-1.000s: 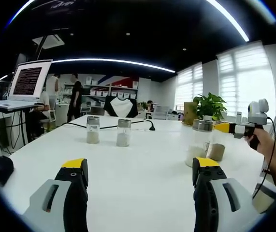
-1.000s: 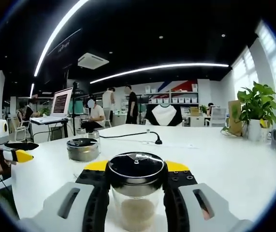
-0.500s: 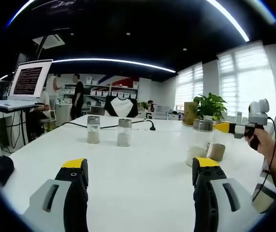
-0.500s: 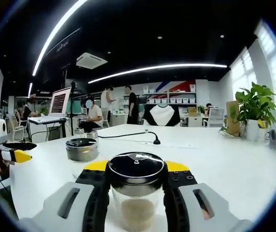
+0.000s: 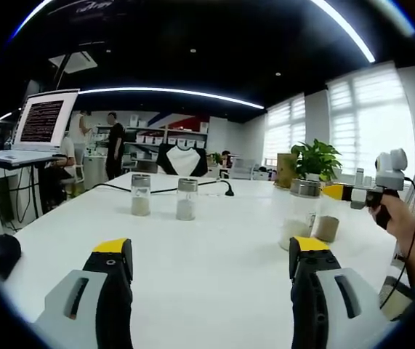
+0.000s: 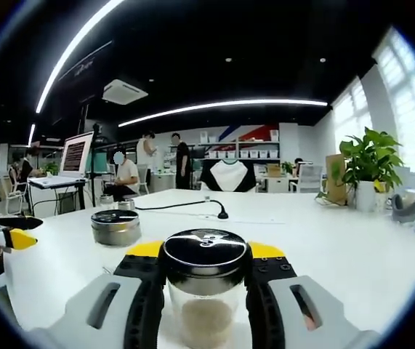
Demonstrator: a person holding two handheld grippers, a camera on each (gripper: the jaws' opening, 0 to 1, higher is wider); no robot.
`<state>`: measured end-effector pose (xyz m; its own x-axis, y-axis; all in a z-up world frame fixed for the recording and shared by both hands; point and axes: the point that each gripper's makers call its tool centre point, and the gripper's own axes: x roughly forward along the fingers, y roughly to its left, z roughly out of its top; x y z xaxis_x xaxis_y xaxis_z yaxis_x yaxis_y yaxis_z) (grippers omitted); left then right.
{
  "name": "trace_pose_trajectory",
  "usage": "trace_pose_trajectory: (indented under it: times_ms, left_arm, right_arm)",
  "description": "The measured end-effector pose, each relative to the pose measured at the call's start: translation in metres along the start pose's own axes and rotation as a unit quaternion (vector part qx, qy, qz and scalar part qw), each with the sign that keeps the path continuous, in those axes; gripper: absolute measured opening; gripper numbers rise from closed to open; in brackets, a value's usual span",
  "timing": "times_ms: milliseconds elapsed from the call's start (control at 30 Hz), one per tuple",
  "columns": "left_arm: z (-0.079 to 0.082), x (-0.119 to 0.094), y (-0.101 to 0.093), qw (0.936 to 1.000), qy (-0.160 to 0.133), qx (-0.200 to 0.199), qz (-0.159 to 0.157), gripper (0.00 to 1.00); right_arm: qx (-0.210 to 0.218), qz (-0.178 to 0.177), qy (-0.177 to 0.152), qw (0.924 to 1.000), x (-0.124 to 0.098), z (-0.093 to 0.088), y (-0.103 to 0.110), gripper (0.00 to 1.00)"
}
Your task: Rotate the seasoning bottle until the label or dispensing opening points toward the visible target arrow and the bottle remains upright within the marked orientation range
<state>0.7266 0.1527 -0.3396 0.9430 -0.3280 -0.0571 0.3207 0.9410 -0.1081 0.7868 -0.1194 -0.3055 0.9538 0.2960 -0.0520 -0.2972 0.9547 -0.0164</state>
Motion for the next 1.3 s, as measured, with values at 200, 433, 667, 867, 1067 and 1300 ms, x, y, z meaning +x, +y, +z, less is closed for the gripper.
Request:
trace_pose_trajectory:
  times_ms: [200,433,667,867,1067,1300]
  left_arm:
    - [-0.001,0.0,0.001,1.0,0.002,-0.002,0.0,0.94]
    - [-0.002,0.0,0.002,1.0,0.003,-0.001,0.001,0.94]
    - [-0.001,0.0,0.002,1.0,0.002,-0.002,0.002,0.94]
    - [-0.003,0.001,0.001,1.0,0.005,-0.003,0.001,0.93]
    - [0.0,0.0,0.001,1.0,0.002,0.0,0.002,0.93]
    - [-0.001,0.0,0.001,1.0,0.004,-0.001,0.002,0.93]
  right_arm:
    - [0.001,-0.027,-0.002,0.9996,0.001,0.0,-0.003,0.41]
    - [0.002,-0.059,-0.005,0.9983,0.0,0.0,-0.005,0.41]
    - [0.002,-0.081,-0.004,0.9967,0.0,0.0,-0.008,0.41]
    - [0.001,-0.104,-0.009,0.9945,0.0,0.0,-0.009,0.41]
    - [0.002,-0.117,-0.008,0.9931,-0.001,0.0,-0.011,0.41]
    - [0.001,-0.122,-0.009,0.9925,-0.001,0.0,-0.011,0.41]
